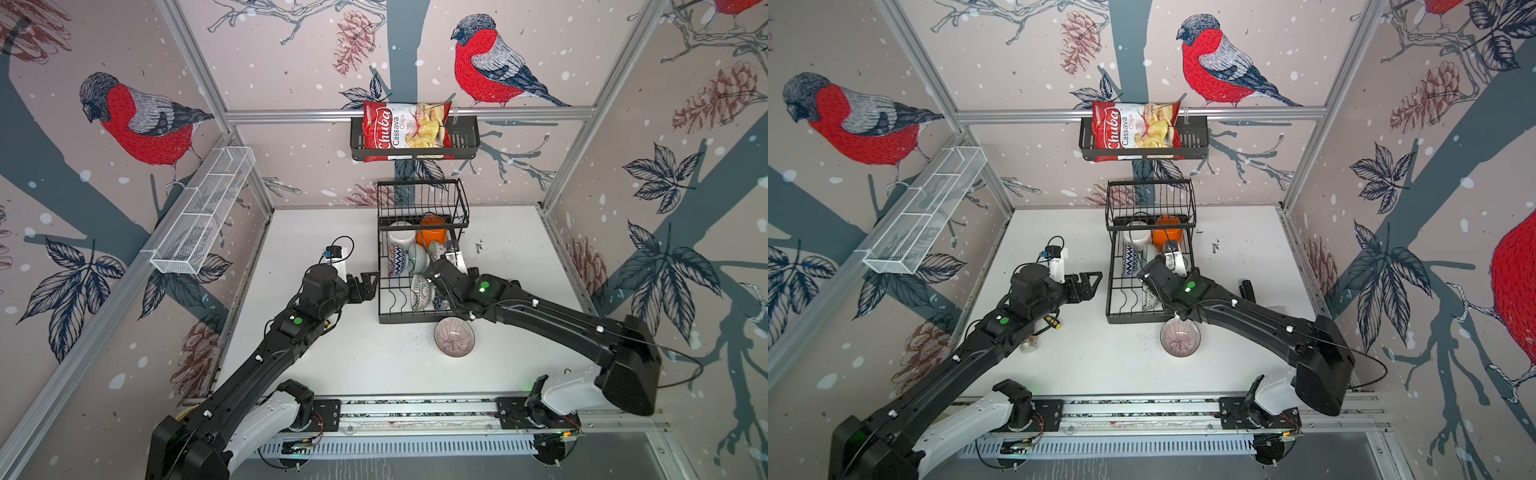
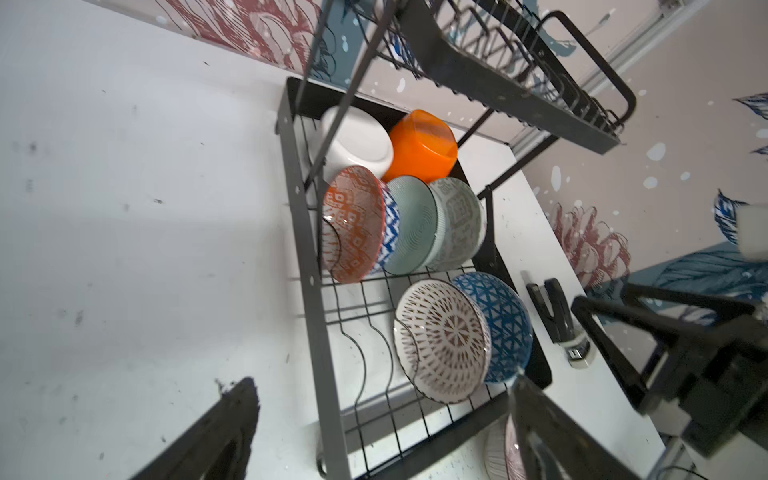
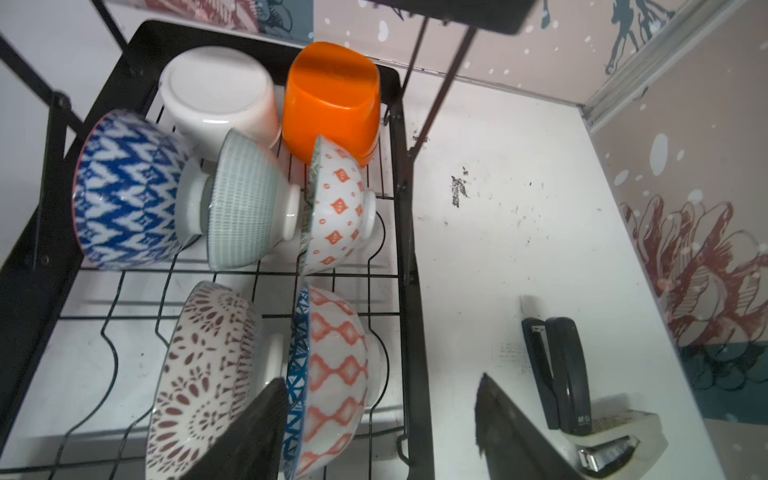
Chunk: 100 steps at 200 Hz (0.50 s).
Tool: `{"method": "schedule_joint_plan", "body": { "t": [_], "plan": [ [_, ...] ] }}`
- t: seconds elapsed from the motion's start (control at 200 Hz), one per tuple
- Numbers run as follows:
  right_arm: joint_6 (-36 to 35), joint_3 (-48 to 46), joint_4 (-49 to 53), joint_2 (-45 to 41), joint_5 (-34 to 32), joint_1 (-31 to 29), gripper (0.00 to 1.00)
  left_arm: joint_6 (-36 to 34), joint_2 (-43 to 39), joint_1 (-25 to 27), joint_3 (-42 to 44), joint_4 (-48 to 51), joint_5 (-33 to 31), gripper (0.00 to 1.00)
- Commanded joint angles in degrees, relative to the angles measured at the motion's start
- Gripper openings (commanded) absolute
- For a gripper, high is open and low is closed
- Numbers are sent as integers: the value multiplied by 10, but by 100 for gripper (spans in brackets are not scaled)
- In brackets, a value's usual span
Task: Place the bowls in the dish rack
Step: 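Reach the left gripper to the pink-striped bowl's rim while the right draws back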
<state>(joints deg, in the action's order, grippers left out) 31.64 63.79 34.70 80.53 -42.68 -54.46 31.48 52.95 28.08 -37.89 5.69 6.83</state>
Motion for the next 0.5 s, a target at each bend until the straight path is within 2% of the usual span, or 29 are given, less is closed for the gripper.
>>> {"method": "schedule_joint_plan", "body": {
  "t": [0.0, 0.25, 0.495],
  "plan": [
    [23, -28, -23, -35, 28, 20, 72, 18, -3, 39, 1, 15, -36, 93],
    [32, -70, -27, -77, 34, 65, 72, 62, 25, 161, 9, 19, -102, 93],
    [18, -90, -24, -102, 35, 103, 73, 87, 88, 266, -13, 35, -129, 89]
  ]
}}
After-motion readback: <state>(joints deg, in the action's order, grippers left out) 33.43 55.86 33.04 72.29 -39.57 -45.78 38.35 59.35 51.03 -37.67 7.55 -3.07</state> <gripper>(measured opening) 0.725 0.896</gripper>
